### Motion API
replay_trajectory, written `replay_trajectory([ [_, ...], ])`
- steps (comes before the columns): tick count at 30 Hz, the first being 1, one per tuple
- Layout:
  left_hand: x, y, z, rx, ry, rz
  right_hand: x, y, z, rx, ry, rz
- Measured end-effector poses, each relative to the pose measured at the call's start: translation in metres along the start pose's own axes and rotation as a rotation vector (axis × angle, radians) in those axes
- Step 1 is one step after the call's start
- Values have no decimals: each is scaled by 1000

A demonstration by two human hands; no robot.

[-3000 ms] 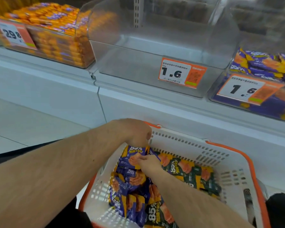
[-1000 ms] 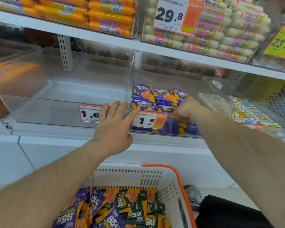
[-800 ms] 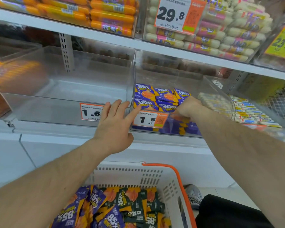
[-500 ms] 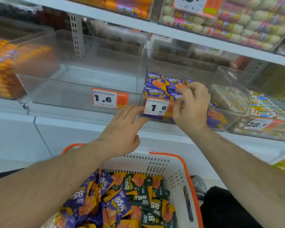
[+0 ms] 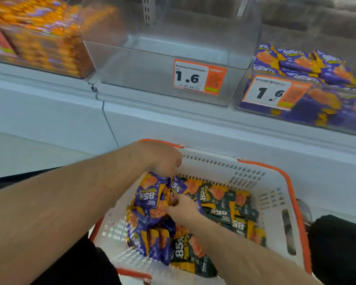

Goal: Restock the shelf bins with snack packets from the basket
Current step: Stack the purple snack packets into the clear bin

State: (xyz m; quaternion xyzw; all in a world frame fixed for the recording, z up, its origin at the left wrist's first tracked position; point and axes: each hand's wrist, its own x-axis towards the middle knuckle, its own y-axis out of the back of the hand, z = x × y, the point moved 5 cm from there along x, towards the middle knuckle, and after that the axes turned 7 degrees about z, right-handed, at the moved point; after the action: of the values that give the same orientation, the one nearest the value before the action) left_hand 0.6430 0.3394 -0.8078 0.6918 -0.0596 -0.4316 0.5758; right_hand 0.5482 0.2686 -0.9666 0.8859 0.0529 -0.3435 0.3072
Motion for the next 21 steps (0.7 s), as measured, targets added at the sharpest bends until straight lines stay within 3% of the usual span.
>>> replay_trajectory([
  [3,-3,-5,-3,-11,30,-40,9,-18,6,122,-102,91],
  [9,6,-11,-10,-23,23,-29,8,-2,4,255,-108,154],
  [15,16,-8,-6,3,34,-50,-14,68,-8,271,6,207],
  [21,22,6,3,-153,66,-46,-49,143,-15,282,217,217],
])
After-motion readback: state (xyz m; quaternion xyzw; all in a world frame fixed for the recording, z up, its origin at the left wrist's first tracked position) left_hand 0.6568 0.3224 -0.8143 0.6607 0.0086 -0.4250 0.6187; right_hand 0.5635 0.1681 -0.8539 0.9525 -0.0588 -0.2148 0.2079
